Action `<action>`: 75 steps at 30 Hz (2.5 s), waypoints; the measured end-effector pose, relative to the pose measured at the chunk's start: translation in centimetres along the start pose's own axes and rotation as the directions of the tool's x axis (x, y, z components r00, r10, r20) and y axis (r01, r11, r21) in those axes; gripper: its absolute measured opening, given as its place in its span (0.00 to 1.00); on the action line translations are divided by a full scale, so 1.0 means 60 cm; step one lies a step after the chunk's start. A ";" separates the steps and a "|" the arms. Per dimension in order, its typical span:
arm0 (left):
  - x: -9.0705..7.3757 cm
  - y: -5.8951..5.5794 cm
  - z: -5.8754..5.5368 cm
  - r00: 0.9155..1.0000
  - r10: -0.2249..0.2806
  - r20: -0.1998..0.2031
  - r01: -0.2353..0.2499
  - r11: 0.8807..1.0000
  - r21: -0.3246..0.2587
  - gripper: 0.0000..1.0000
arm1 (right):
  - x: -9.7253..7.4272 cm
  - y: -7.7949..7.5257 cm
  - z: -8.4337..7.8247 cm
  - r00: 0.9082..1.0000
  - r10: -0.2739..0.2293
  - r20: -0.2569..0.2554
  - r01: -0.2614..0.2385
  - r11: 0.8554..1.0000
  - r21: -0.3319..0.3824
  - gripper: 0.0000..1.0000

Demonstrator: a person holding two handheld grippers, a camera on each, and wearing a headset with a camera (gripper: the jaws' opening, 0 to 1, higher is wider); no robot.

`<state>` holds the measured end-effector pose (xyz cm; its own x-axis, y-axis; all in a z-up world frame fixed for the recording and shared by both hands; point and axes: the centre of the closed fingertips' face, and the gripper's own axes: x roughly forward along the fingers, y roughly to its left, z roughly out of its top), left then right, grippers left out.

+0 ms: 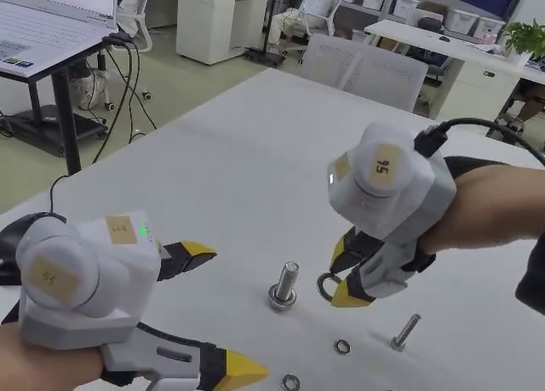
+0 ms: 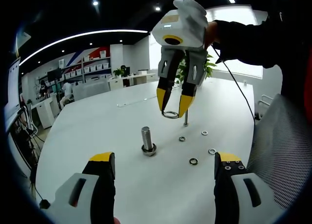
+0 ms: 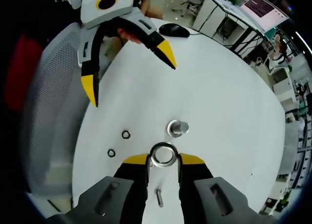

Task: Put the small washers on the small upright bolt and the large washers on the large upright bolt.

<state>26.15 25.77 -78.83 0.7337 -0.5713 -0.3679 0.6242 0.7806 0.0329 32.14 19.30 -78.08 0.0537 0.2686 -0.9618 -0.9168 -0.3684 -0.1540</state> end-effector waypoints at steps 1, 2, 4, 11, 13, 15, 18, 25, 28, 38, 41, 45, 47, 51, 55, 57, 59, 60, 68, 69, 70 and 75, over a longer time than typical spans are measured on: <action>0.000 0.000 0.000 1.000 0.000 0.001 0.000 1.000 0.000 0.84 | -0.002 -0.001 0.004 1.000 0.000 0.004 0.000 1.000 -0.002 0.24; 0.000 0.000 -0.001 1.000 -0.001 0.002 0.001 1.000 -0.001 0.84 | -0.003 -0.003 0.006 1.000 -0.002 0.004 0.002 1.000 -0.005 0.24; 0.000 0.001 -0.003 1.000 0.000 0.001 0.000 1.000 0.000 0.84 | -0.004 -0.007 0.011 1.000 -0.010 0.002 0.010 1.000 -0.018 0.24; 0.001 0.001 -0.007 1.000 -0.005 0.000 0.005 1.000 -0.004 0.84 | -0.008 -0.017 0.025 1.000 -0.015 0.000 0.015 0.999 -0.034 0.24; 0.001 0.002 -0.009 1.000 -0.006 -0.001 0.006 1.000 -0.002 0.84 | -0.008 -0.022 0.028 1.000 -0.021 -0.006 0.021 0.999 -0.040 0.24; 0.002 0.002 -0.010 1.000 -0.008 -0.001 0.008 1.000 -0.003 0.84 | -0.009 -0.024 0.031 1.000 -0.022 -0.005 0.021 0.999 -0.042 0.24; 0.003 0.004 -0.012 1.000 -0.009 -0.003 0.009 1.000 -0.004 0.84 | -0.009 -0.028 0.035 1.000 -0.020 -0.007 0.020 0.999 -0.049 0.24; 0.006 0.005 -0.015 1.000 -0.016 -0.005 0.016 1.000 -0.006 0.84 | -0.002 -0.037 0.044 1.000 -0.010 -0.017 0.009 0.998 -0.065 0.24; 0.007 0.007 -0.016 1.000 -0.016 -0.005 0.016 1.000 -0.008 0.84 | 0.002 -0.039 0.043 1.000 -0.005 -0.028 0.003 0.997 -0.072 0.24; 0.011 0.011 -0.024 1.000 -0.013 -0.006 0.013 1.000 -0.018 0.84 | 0.025 -0.048 0.048 0.999 0.026 -0.045 -0.030 0.996 -0.083 0.24; 0.012 0.011 -0.025 1.000 -0.014 -0.007 0.013 1.000 -0.020 0.84 | 0.032 -0.050 0.049 0.998 0.034 -0.049 -0.038 0.995 -0.087 0.24; 0.015 0.009 -0.029 1.000 -0.017 -0.013 0.017 1.000 -0.020 0.84 | 0.040 -0.048 0.044 0.997 0.044 -0.057 -0.049 0.995 -0.089 0.24; 0.016 0.008 -0.030 1.000 -0.018 -0.015 0.017 1.000 -0.019 0.84 | 0.043 -0.048 0.043 0.997 0.045 -0.060 -0.051 0.995 -0.089 0.24; 0.018 0.005 -0.031 1.000 -0.021 -0.016 0.020 1.000 -0.021 0.84 | 0.049 -0.049 0.043 0.996 0.054 -0.064 -0.060 0.994 -0.091 0.24; 0.019 0.004 -0.034 1.000 -0.021 -0.019 0.021 1.000 -0.022 0.84 | 0.058 -0.049 0.041 0.995 0.063 -0.074 -0.070 0.993 -0.094 0.24; 0.018 0.003 -0.035 1.000 -0.020 -0.020 0.020 1.000 -0.022 0.84 | 0.060 -0.050 0.040 0.995 0.062 -0.079 -0.070 0.993 -0.096 0.24; 0.018 0.003 -0.036 1.000 -0.020 -0.021 0.019 1.000 -0.023 0.84 | 0.061 -0.050 0.039 0.995 0.066 -0.080 -0.074 0.993 -0.095 0.24; 0.018 0.003 -0.037 1.000 -0.020 -0.021 0.019 1.000 -0.024 0.83 | 0.062 -0.050 0.039 0.995 0.067 -0.080 -0.075 0.993 -0.095 0.24; 0.019 0.001 -0.039 1.000 -0.021 -0.023 0.020 0.999 -0.025 0.83 | 0.072 -0.047 0.036 0.993 0.078 -0.093 -0.087 0.992 -0.095 0.24; 0.019 0.001 -0.039 1.000 -0.021 -0.022 0.020 0.999 -0.025 0.83 | 0.073 -0.047 0.037 0.993 0.079 -0.093 -0.088 0.991 -0.097 0.24; 0.019 0.001 -0.039 1.000 -0.020 -0.022 0.019 0.999 -0.026 0.83 | 0.076 -0.047 0.037 0.992 0.082 -0.094 -0.091 0.991 -0.095 0.24; 0.018 0.001 -0.041 1.000 -0.019 -0.024 0.019 0.999 -0.028 0.83 | 0.083 -0.044 0.035 0.991 0.089 -0.104 -0.100 0.990 -0.100 0.24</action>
<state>26.34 25.81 -81.51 0.7148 -0.5802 -0.3905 0.6302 0.7764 0.0000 34.02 23.47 -82.00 0.0127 0.1404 -0.9900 -0.8736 -0.4802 -0.0793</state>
